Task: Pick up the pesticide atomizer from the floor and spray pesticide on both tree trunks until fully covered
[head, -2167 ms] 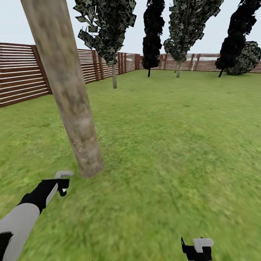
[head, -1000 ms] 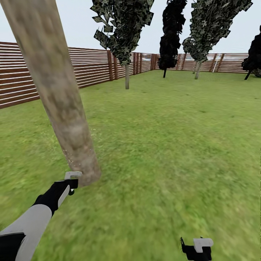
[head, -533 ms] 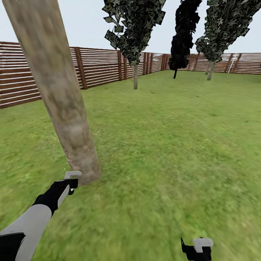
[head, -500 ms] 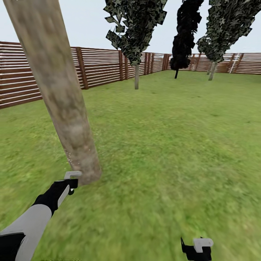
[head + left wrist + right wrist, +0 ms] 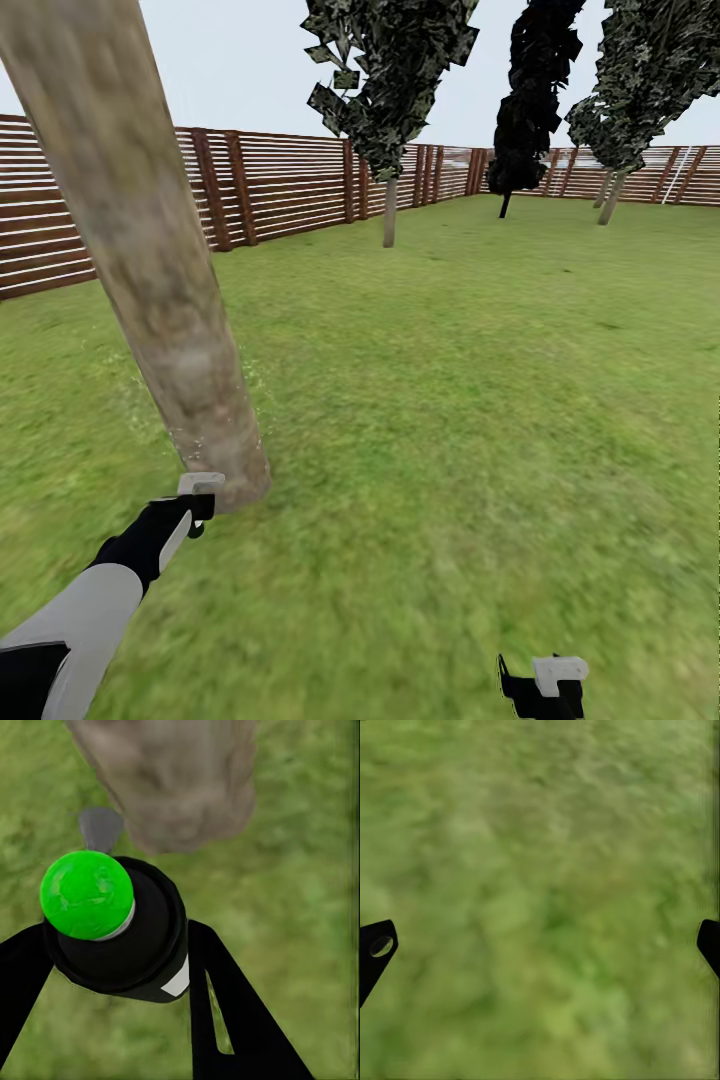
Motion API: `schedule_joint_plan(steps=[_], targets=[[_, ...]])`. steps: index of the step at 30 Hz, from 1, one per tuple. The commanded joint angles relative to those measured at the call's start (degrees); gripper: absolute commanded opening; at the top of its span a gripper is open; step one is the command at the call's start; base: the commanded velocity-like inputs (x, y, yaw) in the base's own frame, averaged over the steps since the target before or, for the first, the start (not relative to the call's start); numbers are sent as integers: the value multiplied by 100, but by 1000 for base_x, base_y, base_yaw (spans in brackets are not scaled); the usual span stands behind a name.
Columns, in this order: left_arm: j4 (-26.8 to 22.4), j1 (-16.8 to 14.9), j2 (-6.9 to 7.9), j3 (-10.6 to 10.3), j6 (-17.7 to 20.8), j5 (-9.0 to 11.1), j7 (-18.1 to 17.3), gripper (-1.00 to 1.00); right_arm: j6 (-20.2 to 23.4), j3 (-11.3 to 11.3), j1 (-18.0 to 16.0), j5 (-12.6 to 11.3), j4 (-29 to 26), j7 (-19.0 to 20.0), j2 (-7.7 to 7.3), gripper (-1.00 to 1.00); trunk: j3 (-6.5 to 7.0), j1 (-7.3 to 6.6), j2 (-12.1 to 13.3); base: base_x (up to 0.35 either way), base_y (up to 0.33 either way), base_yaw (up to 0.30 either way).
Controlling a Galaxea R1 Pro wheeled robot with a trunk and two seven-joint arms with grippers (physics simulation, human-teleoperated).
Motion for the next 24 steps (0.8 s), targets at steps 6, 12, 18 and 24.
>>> schedule_joint_plan(steps=[6, 12, 18, 24], targets=[[4, 0, 0, 0, 0, -5, 0, -100, 0, 0, 0, -3, 0, 0, 0, 100, 0, 0, 0, 140, -266, 0], [15, 3, 0, 0, 0, -1, 2, -100, 0, 0, 0, -3, 0, 0, 6, 100, 0, 0, 0, 137, -267, 79], [-82, 26, 0, 24, -9, -5, 73, -100, 3, 5, 0, 3, 0, 0, 1, 100, 0, 0, 0, -119, -226, 272], [-1100, -10, -87, 7, 358, 1, 57, -100, 2, 0, 0, -2, 0, -1, -18, 100, 0, 0, 0, -291, -136, 278]])
